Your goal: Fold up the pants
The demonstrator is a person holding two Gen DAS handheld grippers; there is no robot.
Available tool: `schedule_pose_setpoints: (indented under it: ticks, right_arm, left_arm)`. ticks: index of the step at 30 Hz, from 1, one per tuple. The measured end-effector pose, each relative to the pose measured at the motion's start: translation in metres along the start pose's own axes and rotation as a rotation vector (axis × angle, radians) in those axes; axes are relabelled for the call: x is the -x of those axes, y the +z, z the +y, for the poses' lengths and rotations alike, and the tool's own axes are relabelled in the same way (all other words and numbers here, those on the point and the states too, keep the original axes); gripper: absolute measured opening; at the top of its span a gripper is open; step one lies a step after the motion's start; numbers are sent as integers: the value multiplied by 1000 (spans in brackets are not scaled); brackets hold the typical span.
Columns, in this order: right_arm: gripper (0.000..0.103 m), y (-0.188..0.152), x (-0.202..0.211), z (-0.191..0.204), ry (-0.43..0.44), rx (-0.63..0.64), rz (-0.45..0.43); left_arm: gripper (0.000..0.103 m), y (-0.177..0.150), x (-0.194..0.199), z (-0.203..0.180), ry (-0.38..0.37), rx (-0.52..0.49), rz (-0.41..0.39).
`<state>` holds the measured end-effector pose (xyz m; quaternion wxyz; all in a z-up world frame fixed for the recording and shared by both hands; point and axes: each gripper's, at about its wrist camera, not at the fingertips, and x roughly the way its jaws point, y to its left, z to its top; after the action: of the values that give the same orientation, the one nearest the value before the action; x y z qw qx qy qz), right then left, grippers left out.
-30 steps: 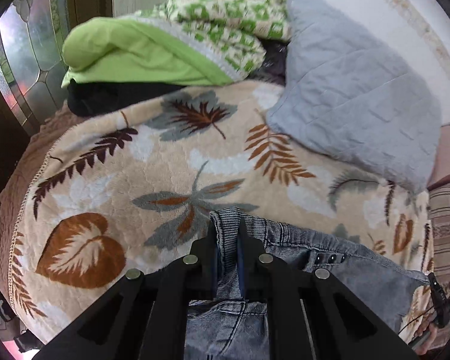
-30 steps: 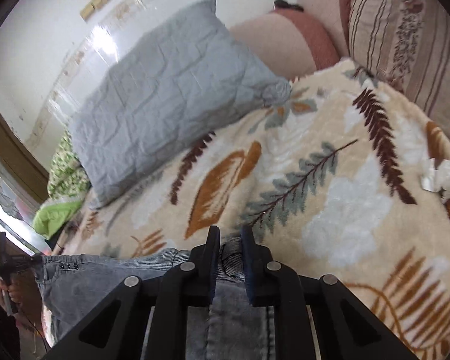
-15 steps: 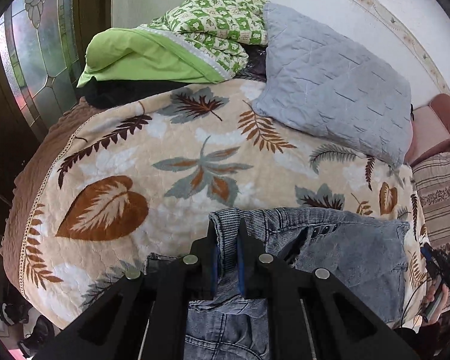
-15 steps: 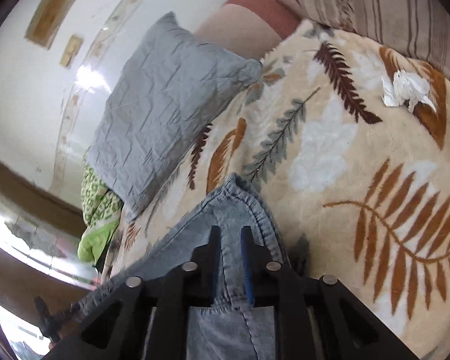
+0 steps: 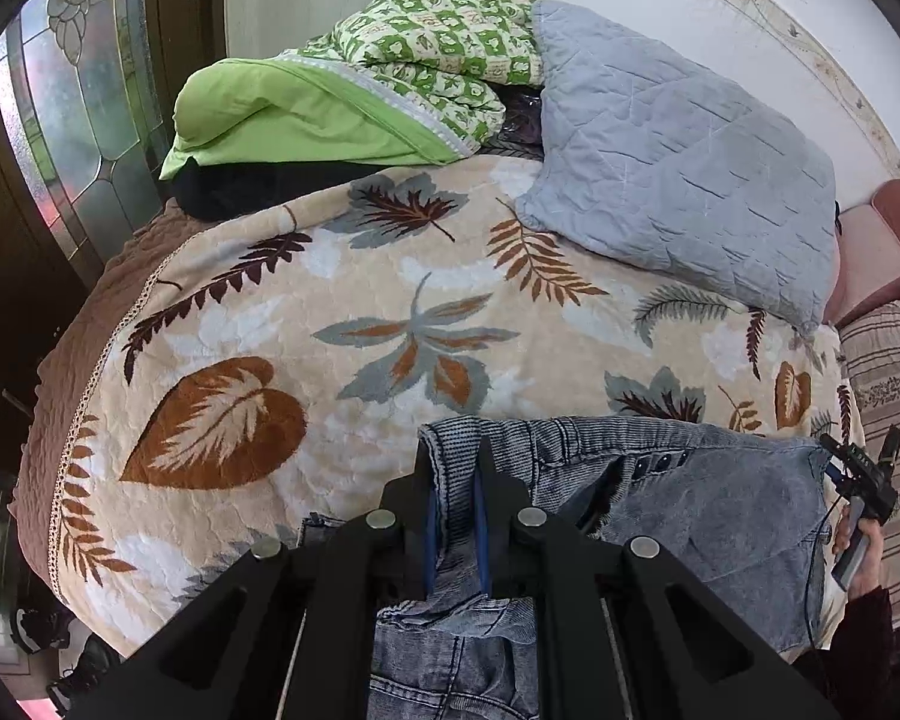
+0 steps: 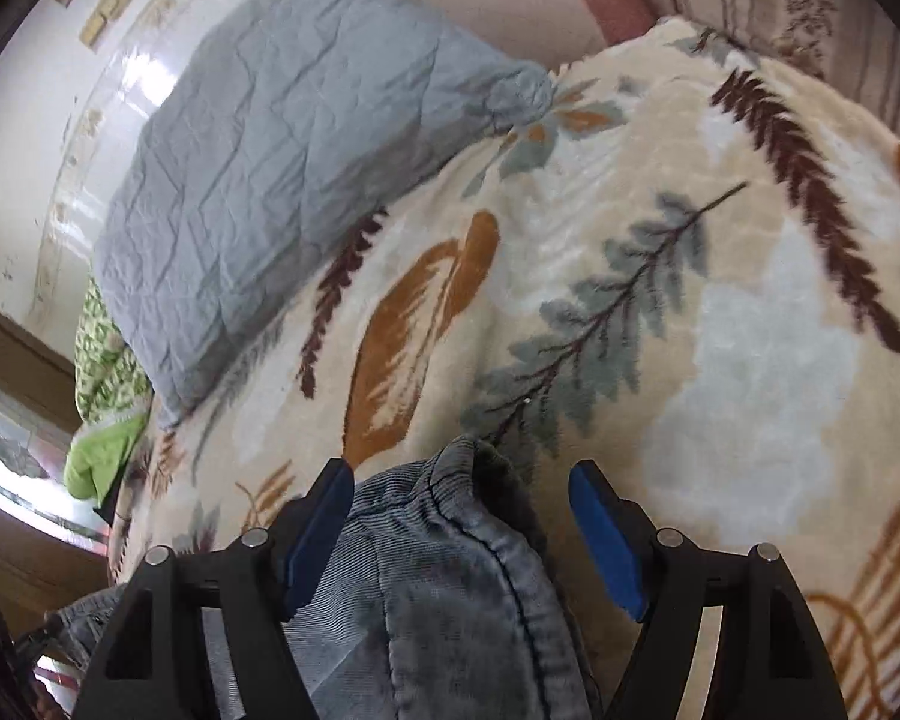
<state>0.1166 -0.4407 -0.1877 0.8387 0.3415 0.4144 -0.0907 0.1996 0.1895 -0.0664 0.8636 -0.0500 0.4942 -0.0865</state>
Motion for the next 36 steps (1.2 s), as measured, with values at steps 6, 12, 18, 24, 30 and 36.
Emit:
schedule_pose_setpoints:
  ticks: [6,12,18,24,30,36]
  right_arm:
    - [8,-21,36,21,-23,128,-53]
    - [7,-60,109,16,27,118,-136]
    - [7,-117,166,4,10,158,-139]
    - [7,-160,195,-12,-46,211,-4]
    - [11,-173,191,-26,-145,201,288]
    - [11,-164,230,-23,-110,211,182]
  left_arm:
    - [10,-5,9,0,-20,10,-15]
    - [10,-27,35,10,-51,-8,-40]
    - [10,-66,46,32,-55,-15,-24]
    - [12,-124,31,48,-26,-51,78]
    - [22,-151,15,59,94,-81,175]
    - [33,-147,45,65,149,-56,102]
